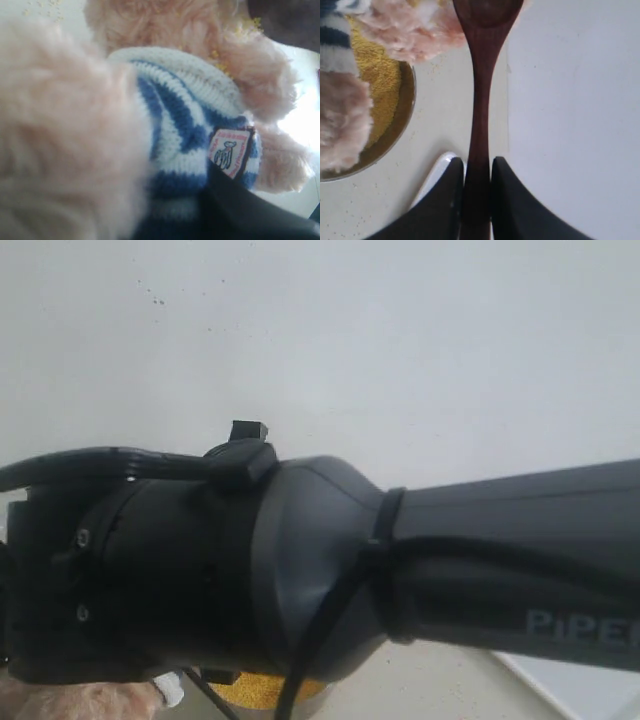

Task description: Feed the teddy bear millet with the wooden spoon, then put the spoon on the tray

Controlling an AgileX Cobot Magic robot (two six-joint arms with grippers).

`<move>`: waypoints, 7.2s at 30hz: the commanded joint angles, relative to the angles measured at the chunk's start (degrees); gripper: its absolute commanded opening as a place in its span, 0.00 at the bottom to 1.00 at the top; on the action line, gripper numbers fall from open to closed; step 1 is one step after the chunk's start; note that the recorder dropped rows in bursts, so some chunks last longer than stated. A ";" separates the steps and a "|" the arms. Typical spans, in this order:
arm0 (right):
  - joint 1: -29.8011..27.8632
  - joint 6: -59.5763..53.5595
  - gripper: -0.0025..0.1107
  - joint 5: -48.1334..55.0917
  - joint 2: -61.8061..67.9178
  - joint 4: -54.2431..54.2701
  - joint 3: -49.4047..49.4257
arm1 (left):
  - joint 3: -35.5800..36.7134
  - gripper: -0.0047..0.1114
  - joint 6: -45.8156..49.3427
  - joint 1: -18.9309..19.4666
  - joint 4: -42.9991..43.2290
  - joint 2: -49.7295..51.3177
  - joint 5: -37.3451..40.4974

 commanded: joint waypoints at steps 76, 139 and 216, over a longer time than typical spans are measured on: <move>-18.33 -20.34 0.02 1.14 3.22 36.09 0.22 | -7.16 0.08 13.63 -0.09 -19.86 7.57 -6.80; -5.15 10.20 0.02 1.14 -4.33 1.57 17.42 | -7.16 0.08 13.63 -0.09 -19.86 7.57 -6.79; -66.76 -21.87 0.25 -20.80 -22.91 62.67 17.29 | -7.16 0.08 16.20 -0.09 -19.86 7.57 -6.83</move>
